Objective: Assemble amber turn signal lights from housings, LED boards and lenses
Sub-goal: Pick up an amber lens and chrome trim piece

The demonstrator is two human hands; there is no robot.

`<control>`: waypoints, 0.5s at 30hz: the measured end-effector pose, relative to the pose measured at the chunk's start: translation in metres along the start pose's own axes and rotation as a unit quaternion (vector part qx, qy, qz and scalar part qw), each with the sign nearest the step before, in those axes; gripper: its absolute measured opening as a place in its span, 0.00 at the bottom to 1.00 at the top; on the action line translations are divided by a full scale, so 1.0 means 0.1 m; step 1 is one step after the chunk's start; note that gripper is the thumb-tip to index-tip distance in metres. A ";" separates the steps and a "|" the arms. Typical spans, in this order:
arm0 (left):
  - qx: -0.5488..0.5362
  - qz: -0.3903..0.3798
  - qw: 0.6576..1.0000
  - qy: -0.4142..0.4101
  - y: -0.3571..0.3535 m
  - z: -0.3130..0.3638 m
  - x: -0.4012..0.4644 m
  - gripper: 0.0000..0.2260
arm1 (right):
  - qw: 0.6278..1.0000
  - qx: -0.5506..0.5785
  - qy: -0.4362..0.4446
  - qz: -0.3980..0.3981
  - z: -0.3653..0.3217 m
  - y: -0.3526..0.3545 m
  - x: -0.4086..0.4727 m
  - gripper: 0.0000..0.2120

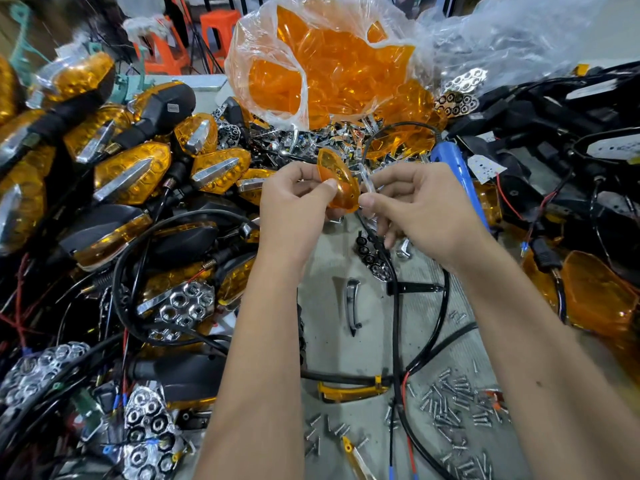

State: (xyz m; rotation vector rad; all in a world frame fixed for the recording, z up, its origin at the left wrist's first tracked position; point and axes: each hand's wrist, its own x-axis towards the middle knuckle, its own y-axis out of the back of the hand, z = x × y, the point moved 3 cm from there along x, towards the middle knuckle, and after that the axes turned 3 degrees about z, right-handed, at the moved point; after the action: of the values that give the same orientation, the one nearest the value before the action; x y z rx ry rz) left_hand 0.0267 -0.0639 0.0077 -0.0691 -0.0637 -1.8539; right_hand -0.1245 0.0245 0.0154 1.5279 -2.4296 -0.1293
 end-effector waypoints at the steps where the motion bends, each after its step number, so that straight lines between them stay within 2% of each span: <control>1: 0.000 -0.003 1.000 -0.003 -0.01 0.00 0.00 0.06 | 1.000 -0.001 0.011 0.008 -0.01 -0.01 0.00 0.05; 8: 0.019 -0.040 0.999 -0.022 -0.02 0.00 -0.02 0.05 | 0.995 -0.063 0.058 0.046 -0.08 -0.06 -0.04 0.13; 11: 0.021 -0.048 0.998 -0.026 -0.01 -0.01 -0.01 0.06 | 0.992 -0.097 0.073 0.045 -0.10 -0.08 -0.04 0.13; 15: 0.053 -0.042 0.997 -0.045 -0.03 -0.04 0.00 0.04 | 0.988 -0.122 0.082 0.038 -0.13 -0.08 -0.05 0.20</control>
State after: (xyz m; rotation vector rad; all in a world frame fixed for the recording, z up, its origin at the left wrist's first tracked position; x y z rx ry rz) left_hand 0.0242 -0.0636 0.0038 -0.0778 -0.2314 -1.9273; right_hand -0.1118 0.0258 0.0248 1.2844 -2.2452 -0.2647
